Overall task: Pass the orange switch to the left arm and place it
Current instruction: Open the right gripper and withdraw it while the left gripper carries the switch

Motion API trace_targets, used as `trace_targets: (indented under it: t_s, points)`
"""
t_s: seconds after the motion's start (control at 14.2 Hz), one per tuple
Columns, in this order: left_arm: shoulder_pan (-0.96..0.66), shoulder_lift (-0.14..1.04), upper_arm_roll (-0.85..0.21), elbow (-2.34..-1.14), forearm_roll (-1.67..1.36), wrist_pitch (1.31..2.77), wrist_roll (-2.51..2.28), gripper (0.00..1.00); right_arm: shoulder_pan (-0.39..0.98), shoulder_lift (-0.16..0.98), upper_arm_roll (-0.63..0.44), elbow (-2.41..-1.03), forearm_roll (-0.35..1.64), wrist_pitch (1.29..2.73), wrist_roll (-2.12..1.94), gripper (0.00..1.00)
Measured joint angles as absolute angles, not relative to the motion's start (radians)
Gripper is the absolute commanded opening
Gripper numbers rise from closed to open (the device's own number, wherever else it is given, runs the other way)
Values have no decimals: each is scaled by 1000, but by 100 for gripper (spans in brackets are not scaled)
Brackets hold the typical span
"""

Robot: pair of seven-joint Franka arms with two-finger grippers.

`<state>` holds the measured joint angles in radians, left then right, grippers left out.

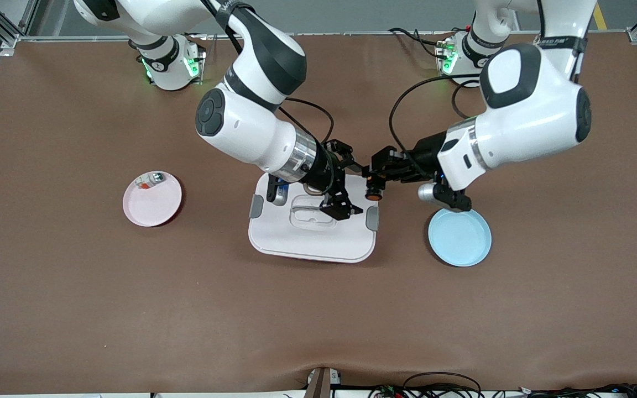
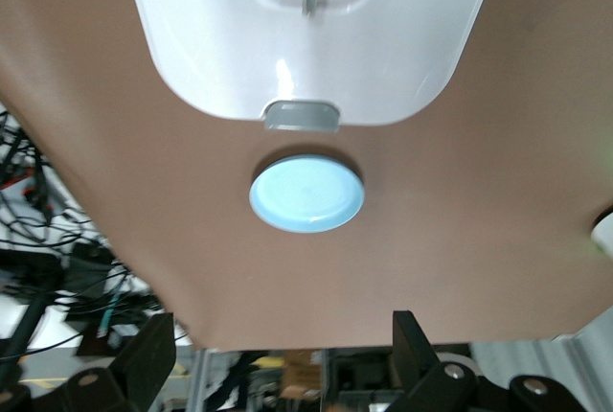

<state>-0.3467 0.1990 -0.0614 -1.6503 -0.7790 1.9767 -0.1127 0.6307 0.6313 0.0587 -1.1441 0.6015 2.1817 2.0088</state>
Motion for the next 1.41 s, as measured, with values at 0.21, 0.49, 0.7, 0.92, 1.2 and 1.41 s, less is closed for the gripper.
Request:
trace_targets:
  t_s: [0.21,0.49,0.7,0.92,1.2,1.41]
  points:
    - [-324,135,-59,-1649,-673,1882,-216,0,599,631,50,-1133,598,2038,1895,100]
    - [-299,69,-56,-1626,-513,1734,-294,0,505,609,48,-1107,594,1772,1581,100]
    - [-268,26,-51,-1602,-442,1653,-296,0,443,567,47,-1103,542,1574,1257,100]
    - [-214,-19,-49,-1592,-393,1584,-297,0,388,544,46,-1084,483,1408,1016,100]
    - [-171,-66,-49,-1592,-238,1508,-459,0,320,541,45,-1060,397,1248,751,100]
    - [-178,-65,-56,-1595,-143,1505,-651,0,268,540,45,-1052,331,1159,576,100]
